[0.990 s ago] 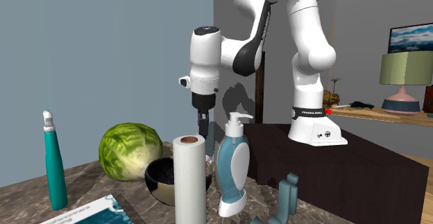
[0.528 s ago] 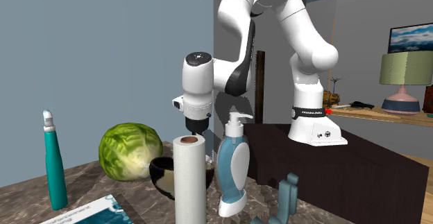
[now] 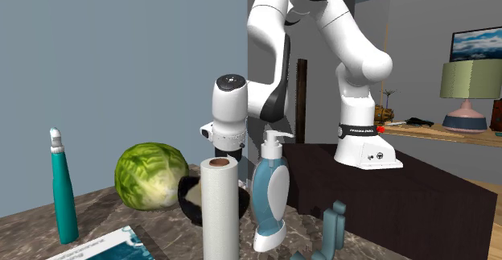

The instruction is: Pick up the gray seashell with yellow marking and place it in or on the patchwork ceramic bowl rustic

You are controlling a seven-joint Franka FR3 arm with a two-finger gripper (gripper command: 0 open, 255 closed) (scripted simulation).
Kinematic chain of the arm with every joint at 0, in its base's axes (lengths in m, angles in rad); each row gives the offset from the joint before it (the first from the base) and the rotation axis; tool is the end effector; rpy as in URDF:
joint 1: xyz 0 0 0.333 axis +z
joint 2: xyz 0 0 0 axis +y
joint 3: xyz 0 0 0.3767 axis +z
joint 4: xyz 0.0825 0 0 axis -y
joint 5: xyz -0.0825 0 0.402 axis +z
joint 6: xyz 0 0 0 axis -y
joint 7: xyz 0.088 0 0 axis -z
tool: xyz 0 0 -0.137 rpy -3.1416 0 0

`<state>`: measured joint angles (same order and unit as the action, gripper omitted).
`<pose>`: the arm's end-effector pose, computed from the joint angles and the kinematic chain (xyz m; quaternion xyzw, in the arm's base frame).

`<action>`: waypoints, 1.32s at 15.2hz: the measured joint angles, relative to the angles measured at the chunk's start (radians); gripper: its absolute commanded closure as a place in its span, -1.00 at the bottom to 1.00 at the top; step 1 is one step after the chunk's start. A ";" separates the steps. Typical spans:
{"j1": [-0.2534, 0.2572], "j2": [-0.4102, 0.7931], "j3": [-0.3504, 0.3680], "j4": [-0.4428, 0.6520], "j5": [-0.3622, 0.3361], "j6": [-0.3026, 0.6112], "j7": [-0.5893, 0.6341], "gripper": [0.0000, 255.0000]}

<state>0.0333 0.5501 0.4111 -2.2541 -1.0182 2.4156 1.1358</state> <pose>0.4792 0.2213 0.1228 0.9776 0.0779 0.0348 0.1926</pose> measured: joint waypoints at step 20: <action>-0.020 -0.053 0.027 -0.018 0.047 -0.016 -0.043 1.00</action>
<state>0.0132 0.4973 0.4386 -2.2726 -0.9714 2.3994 1.0933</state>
